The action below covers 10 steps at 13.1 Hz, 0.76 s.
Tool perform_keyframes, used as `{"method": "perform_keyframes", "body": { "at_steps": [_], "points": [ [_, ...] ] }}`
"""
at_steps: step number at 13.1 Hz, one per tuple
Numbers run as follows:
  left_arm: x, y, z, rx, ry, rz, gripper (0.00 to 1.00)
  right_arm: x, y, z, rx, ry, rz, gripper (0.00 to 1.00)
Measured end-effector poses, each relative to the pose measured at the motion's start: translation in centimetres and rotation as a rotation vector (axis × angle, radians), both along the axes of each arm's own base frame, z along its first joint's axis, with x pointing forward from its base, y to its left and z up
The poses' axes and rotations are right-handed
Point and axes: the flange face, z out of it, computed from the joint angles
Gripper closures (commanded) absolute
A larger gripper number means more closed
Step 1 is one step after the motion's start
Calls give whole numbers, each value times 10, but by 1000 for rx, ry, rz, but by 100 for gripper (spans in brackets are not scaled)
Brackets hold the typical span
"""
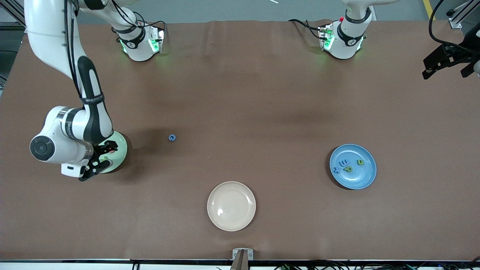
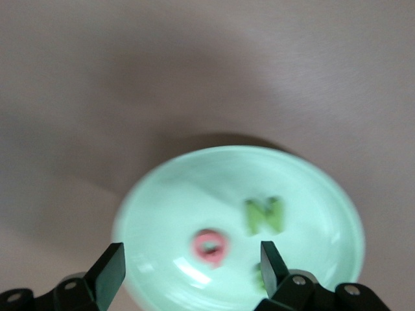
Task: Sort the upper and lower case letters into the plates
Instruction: 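Reach the right gripper to the blue G and grasp it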
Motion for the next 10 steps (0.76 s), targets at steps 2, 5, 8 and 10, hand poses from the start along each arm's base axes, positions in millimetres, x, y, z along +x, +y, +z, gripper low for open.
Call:
{"method": "perform_keyframes", "body": {
  "at_steps": [2, 5, 8, 10],
  "points": [
    [1, 5, -1, -1, 1, 8, 0, -10, 62, 30, -36, 24, -175, 2],
    [3, 4, -4, -1, 8, 6, 0, -24, 144, 36, -124, -7, -424, 2],
    [2, 3, -4, -1, 10, 5, 0, -34, 160, 13, -98, -65, -580, 2],
    [3, 3, -5, -1, 15, 5, 0, -41, 157, -8, -66, -108, -650, 2]
  ]
}}
